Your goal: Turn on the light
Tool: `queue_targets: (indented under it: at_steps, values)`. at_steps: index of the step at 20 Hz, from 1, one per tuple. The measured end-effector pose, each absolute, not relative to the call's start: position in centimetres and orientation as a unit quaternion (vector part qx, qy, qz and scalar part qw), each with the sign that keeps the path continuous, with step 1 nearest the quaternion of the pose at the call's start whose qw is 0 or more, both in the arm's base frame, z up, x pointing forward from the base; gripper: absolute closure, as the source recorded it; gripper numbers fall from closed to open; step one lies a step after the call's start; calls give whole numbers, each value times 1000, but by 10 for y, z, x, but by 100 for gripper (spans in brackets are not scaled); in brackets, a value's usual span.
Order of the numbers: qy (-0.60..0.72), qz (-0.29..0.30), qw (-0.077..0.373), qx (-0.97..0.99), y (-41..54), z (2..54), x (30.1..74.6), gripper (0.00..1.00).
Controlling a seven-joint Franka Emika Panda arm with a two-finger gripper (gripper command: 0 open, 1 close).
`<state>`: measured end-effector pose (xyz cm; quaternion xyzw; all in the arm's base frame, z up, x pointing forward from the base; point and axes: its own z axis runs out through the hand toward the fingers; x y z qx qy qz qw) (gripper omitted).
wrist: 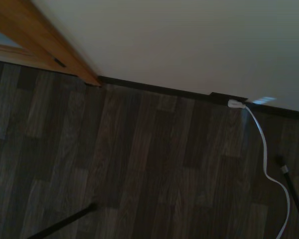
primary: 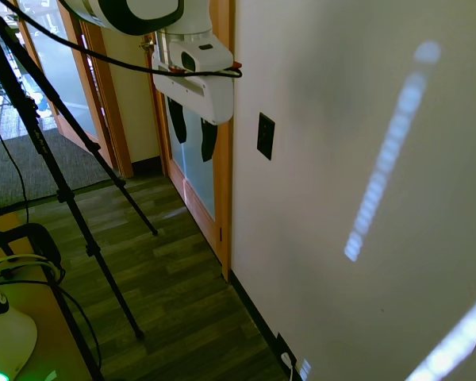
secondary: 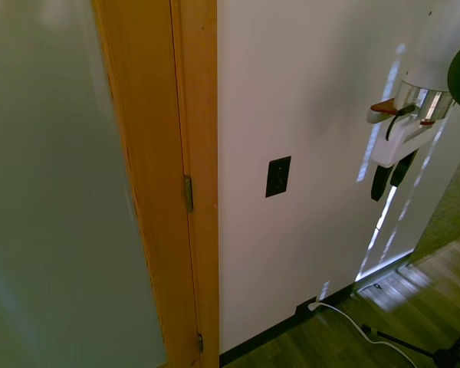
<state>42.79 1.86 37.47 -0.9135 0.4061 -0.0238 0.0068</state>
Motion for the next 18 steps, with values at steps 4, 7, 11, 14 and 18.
queue_targets:
  at_steps: [4,7,11,14,18]
  values:
    - [412,-34,8,-910,30,377,430,0]
    - [432,-65,23,-899,53,382,445,0]
    - [473,-104,35,-874,64,360,493,0]
    - [478,-126,53,-868,73,322,527,0]
    - [499,-188,66,-843,76,291,548,0]
